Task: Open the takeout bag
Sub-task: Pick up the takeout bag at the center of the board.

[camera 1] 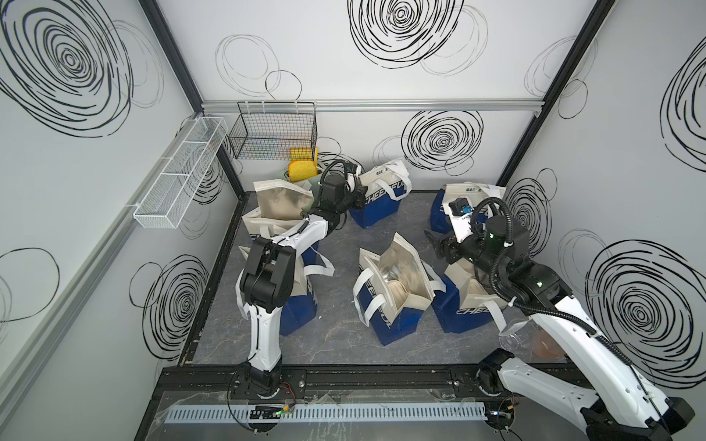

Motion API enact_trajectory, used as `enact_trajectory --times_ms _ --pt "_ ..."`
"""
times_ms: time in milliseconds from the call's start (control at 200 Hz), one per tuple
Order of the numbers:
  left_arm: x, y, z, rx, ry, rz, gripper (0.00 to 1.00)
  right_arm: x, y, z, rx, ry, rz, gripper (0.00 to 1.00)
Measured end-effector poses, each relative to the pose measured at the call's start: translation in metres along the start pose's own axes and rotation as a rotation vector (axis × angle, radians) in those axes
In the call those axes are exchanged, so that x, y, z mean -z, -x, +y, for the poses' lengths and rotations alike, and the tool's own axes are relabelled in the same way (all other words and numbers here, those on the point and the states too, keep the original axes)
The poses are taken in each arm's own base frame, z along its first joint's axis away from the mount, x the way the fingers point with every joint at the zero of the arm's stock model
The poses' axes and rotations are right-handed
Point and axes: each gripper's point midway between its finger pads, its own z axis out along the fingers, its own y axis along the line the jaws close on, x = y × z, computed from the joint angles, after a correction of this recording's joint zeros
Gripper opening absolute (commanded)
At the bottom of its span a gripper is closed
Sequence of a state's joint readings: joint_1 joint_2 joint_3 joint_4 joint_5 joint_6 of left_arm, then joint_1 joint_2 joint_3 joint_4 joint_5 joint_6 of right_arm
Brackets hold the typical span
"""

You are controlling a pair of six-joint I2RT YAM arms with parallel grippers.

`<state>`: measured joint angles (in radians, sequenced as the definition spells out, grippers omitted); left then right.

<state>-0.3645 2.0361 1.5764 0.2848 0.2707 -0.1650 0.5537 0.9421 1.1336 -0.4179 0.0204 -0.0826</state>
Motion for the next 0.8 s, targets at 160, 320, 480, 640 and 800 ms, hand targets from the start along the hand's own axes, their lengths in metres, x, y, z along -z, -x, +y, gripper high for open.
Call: enact_trajectory --times_ms 160,320,480,640,800 --pt "0.004 0.0 -0.019 -0.006 -0.026 0.014 0.0 0.002 0.004 -0.002 0.02 -0.011 -0.019 0.72" --pt "0.018 -0.004 -0.029 -0.003 -0.044 0.036 0.0 0.002 0.011 -0.004 0.058 -0.026 -0.045 0.72" --pt "0.036 -0.007 -0.038 -0.006 -0.06 0.05 0.0 -0.007 0.019 -0.007 0.113 -0.043 -0.074 0.72" --pt "0.05 0.004 -0.058 -0.032 -0.092 0.032 0.0 -0.04 0.021 -0.006 0.149 -0.042 -0.059 0.71" --pt "0.066 0.028 -0.085 -0.068 -0.141 -0.02 0.0 -0.078 0.033 -0.002 0.157 -0.021 -0.07 0.7"
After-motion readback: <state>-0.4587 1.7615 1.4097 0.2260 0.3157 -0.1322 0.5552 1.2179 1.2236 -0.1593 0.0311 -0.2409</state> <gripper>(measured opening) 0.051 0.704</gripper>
